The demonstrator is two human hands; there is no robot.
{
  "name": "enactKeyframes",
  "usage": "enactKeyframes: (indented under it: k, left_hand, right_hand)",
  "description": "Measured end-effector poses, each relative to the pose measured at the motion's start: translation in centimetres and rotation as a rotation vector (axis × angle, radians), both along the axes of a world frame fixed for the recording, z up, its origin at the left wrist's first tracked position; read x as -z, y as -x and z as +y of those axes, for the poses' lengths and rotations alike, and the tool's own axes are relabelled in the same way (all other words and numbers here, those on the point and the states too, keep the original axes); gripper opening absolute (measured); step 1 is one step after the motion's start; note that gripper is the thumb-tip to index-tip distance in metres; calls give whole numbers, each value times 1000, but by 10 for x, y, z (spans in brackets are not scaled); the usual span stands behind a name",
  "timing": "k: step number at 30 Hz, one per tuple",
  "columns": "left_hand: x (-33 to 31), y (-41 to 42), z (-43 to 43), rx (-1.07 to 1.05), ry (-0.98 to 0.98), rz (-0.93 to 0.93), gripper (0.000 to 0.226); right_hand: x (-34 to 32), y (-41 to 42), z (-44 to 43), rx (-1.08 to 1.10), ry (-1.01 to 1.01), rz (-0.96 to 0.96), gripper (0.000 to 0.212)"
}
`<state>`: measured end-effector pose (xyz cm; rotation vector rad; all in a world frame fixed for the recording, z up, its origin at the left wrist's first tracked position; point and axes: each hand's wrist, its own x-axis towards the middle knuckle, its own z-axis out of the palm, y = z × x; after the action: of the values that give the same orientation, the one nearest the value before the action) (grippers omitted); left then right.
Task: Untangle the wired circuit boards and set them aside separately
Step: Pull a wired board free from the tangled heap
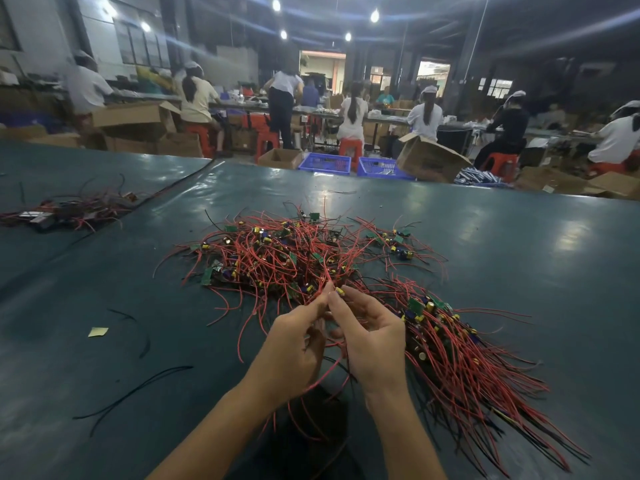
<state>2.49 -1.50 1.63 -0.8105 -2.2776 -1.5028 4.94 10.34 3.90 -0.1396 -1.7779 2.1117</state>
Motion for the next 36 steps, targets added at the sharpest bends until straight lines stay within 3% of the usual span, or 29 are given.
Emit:
enactKeyframes:
  k: [3, 6, 14, 17, 23, 29, 33, 36]
  left_hand:
    - [1, 0, 1, 22, 54, -1, 75]
    - [1, -2, 2, 71, 20, -30, 78]
    - [-2, -5, 3, 77, -71, 17, 69]
    - [-2, -5, 3, 75, -67, 6, 70]
    - [-10, -1, -2, 113, -44, 102, 61]
    - [-2, 10, -11, -9, 31, 20, 62]
    - [8, 22, -23, -253, 266, -54, 48]
    - [16, 26, -28, -378, 473, -148, 52]
  right_hand:
    - [-2, 0, 6, 13, 3, -15, 11]
    - [-3, 0, 9, -17, 159, -94, 11]
    - [-7, 0, 11, -129, 385, -201, 40]
    - [-7, -2, 8, -276, 522, -287, 55]
    - [-8, -4, 7, -438, 657, -323, 30]
    - [-14, -5, 6, -210, 654, -199, 31]
    - [-14, -5, 9, 9, 702, -46, 22]
    - [-11, -4, 14, 204, 740, -56, 14]
